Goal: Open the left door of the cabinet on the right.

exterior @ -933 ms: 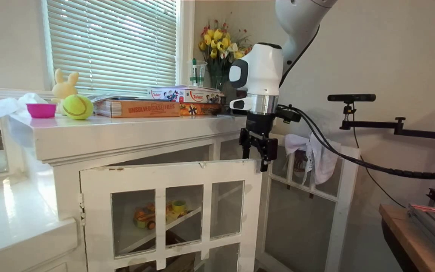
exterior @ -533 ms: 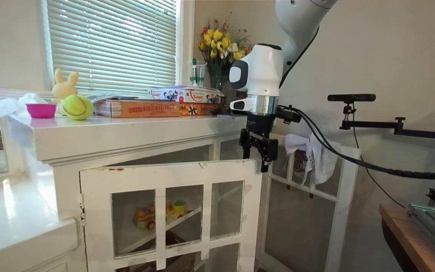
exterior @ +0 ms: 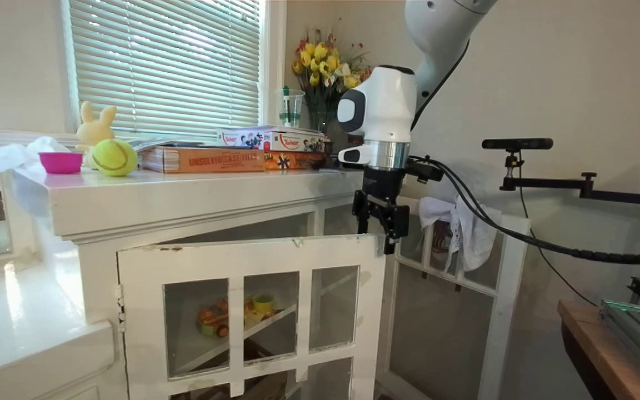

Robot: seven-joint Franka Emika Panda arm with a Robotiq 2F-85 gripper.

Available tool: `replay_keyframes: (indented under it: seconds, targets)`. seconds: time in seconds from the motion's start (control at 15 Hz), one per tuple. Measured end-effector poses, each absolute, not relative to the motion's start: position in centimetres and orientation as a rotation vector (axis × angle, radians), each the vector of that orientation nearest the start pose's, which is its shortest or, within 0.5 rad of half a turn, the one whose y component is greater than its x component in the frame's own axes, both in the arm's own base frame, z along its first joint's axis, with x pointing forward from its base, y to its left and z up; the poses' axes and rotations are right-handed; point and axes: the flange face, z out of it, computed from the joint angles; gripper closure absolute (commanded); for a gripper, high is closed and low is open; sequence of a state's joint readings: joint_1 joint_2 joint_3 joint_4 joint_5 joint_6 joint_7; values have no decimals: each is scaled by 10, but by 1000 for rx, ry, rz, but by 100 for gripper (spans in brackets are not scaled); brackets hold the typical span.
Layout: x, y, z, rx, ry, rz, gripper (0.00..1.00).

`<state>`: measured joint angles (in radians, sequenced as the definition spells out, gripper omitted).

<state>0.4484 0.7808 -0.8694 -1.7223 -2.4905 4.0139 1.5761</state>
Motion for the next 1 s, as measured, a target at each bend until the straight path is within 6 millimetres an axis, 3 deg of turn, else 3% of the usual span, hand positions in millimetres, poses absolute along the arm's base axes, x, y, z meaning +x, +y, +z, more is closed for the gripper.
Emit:
replay_keyframes:
  seconds: [0.27, 0.53, 0.6, 0.67, 0.93, 1.0]
  targets:
    - [506, -87, 246, -2930, -1432, -24, 0]
    - [502, -96, 296, -2987, -1427, -139, 0]
    - [499, -97, 311, -3005, -1419, -174, 10]
    - [495, -98, 325, -3017, -1402, -204, 26]
    - [482, -99, 359, -3002, -1254, -238, 56]
    - [480, -99, 361, -3000, -1204, -235, 45]
